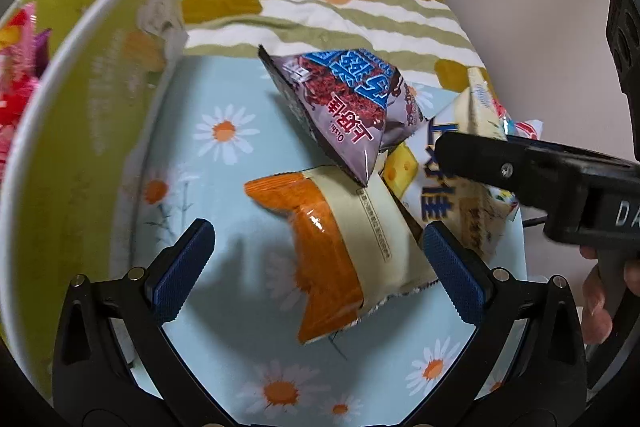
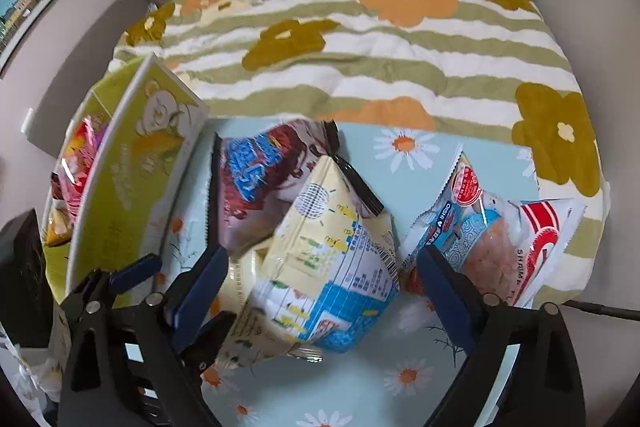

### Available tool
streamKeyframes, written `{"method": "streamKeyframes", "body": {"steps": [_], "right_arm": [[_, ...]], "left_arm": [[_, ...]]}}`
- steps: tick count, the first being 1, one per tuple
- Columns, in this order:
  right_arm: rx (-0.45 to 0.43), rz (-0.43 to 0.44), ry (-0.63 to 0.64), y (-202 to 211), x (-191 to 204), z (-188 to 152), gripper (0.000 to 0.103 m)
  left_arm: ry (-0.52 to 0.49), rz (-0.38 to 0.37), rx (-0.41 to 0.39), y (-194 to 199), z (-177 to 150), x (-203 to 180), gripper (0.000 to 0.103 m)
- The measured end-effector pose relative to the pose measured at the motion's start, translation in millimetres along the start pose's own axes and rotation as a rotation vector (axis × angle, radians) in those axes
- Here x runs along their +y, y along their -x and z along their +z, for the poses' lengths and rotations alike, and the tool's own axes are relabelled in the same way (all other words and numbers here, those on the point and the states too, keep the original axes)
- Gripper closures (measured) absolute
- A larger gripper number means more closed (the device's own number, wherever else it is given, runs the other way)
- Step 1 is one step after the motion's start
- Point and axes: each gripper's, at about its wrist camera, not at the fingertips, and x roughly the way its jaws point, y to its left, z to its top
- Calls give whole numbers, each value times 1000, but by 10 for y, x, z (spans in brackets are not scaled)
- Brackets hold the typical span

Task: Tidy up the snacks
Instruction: 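Grasp the orange-and-cream bag with the left tool while the right tool grasps the yellow-blue bag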

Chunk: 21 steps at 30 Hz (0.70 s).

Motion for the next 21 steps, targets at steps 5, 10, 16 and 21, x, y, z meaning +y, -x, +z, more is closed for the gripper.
{"method": "streamKeyframes", "body": {"steps": [5, 10, 16, 21], "right_arm": [[56, 10, 1, -146, -45, 14, 22], [88, 11, -15, -206, -116, -34, 23], [101, 22, -26, -205, -151, -71, 27], [109, 33, -10, -195, -119, -117, 27]], "left_arm": [[-6, -5, 26, -168, 33, -53, 0], [4, -18, 43, -259, 62, -28, 2], [44, -75, 75, -339, 92, 66, 30], [57, -80, 97, -363, 91, 68, 41]]}}
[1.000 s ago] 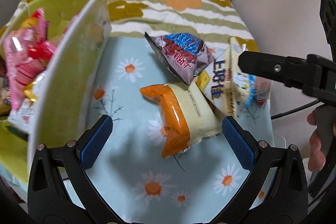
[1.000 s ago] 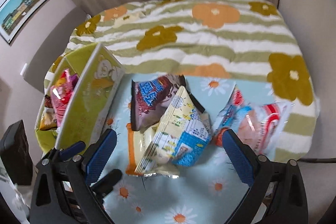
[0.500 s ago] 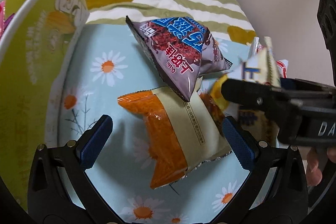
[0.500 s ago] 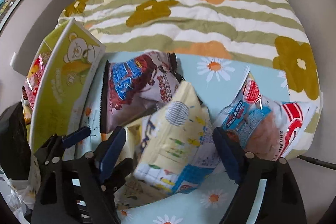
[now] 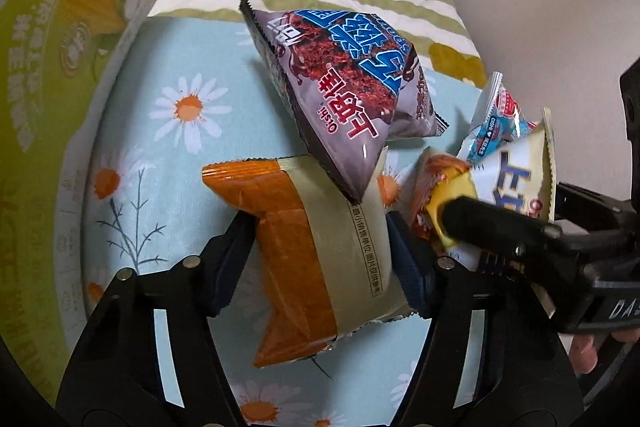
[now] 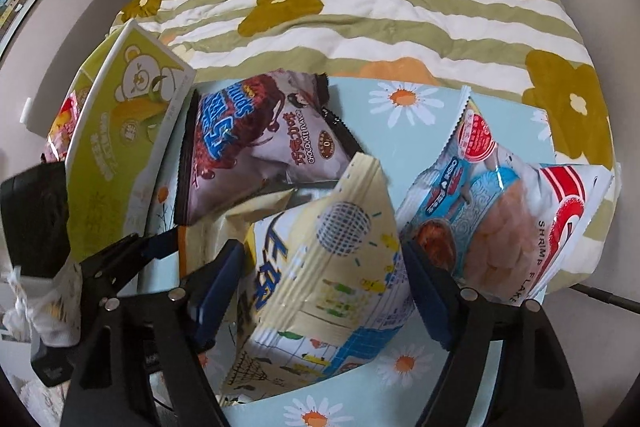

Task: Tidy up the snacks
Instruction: 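Grasp the orange-and-cream bag with the left tool while the right tool grasps the yellow-blue bag, then carry the orange bag with the left tool while the right tool carries the yellow-blue bag to the box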

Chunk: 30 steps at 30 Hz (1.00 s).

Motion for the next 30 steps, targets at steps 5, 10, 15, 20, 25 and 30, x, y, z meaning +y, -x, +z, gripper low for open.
{"method": "streamKeyframes", "body": {"steps": [5, 10, 15, 20, 25, 30], "right_arm": [[6, 17, 8, 10, 19, -87, 33], [-5, 37, 31, 48, 68, -164, 46], [-33, 36, 61, 141, 146, -257, 53], [-65, 46, 68, 279, 186, -349, 54], [-110, 55, 84, 513, 244, -439, 54], [-176, 69, 113, 846, 386, -504, 54]], "left_arm": [[-14, 24, 7, 59, -73, 37, 43], [-14, 40, 4, 177, -197, 156, 46], [-9, 47, -13, 325, -343, 217, 46], [-16, 41, -56, 563, -464, 158, 46], [-20, 20, -130, 942, -558, 47, 46], [-27, 16, -233, 1528, -697, -50, 46]]}}
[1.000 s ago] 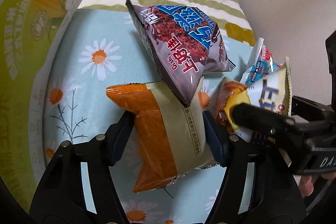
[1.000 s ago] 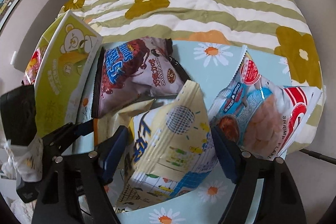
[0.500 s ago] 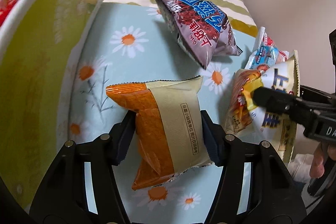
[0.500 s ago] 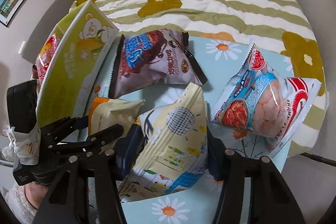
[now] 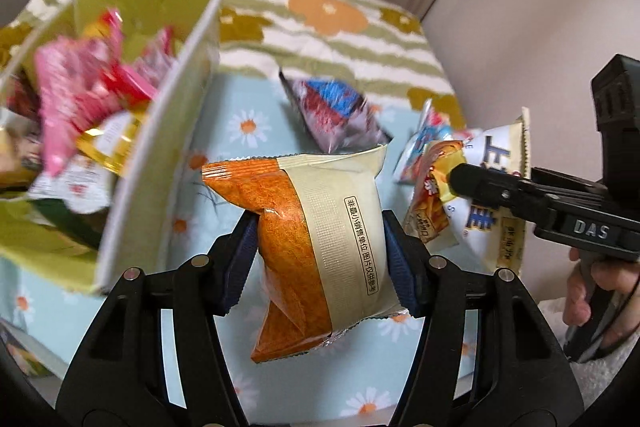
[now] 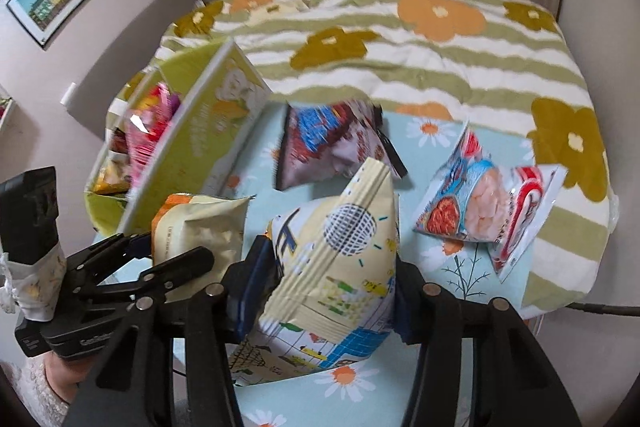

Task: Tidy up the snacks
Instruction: 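Carry the orange bag with the left tool while the right tool carries the yellow-blue bag to the box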

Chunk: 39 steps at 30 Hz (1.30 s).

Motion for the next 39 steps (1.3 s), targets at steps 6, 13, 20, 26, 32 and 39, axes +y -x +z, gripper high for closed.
{"method": "streamKeyframes", "body": {"steps": [6, 13, 20, 26, 32, 39], "right_arm": [[-91, 46, 58, 410, 308, 66, 54], [-170, 111, 113, 678, 718, 223, 54], [-220, 153, 156, 729, 1158, 485, 54], [-259, 137, 181, 590, 1584, 892, 54], [-251, 108, 170, 257, 1867, 1299, 54], [-227, 57, 99, -235, 2000, 1682, 54]], "left_arm": [[12, 24, -117, 741, 36, 30, 46], [46, 57, -216, 1390, 123, 248, 46], [76, 71, -266, 1689, 357, 744, 46], [72, 75, -272, 1680, 778, 1308, 46], [80, 46, -234, 1401, 1315, 1893, 46], [37, 14, -138, 722, 1911, 2433, 46]]}}
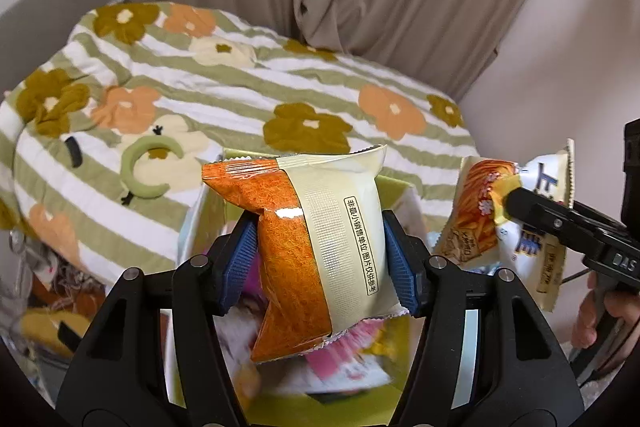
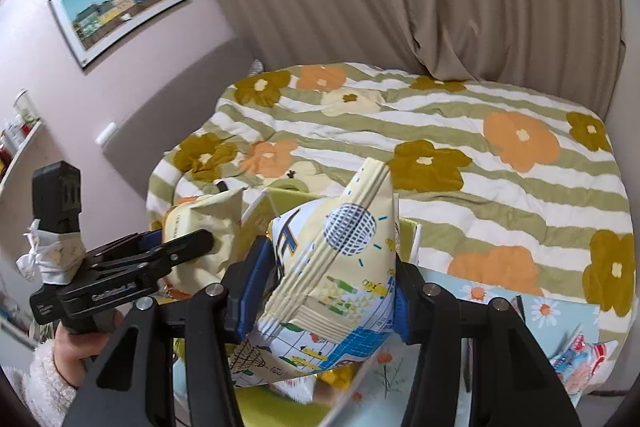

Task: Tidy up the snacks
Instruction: 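Carry the orange bag with the left tool while the right tool carries the yellow-blue bag to the box, then open the left tool over the box while the right tool lowers the yellow-blue bag inside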

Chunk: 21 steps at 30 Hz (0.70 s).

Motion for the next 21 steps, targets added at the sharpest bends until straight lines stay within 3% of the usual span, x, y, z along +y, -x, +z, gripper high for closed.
{"method": "streamKeyframes", "body": {"steps": [3, 4, 6, 9, 15, 21], "right_arm": [[19, -24, -24, -193, -4, 46, 54], [26, -31, -31, -252, -4, 52, 55], [39, -43, -47, -354, -15, 55, 55], [58, -61, -73, -456, -37, 31, 55], [59, -104, -66, -496, 23, -1, 55], [68, -135, -35, -583, 104, 67, 54]], "left_arm": [[6, -14, 41, -283, 118, 178, 39], [9, 5, 52, -348, 138, 223, 23], [3, 31, 66, -461, 173, 321, 4], [-20, 5, 65, -452, 134, 358, 4], [-107, 47, 29, -211, -79, 262, 4], [-123, 54, -1, 10, -208, 234, 4]]}}
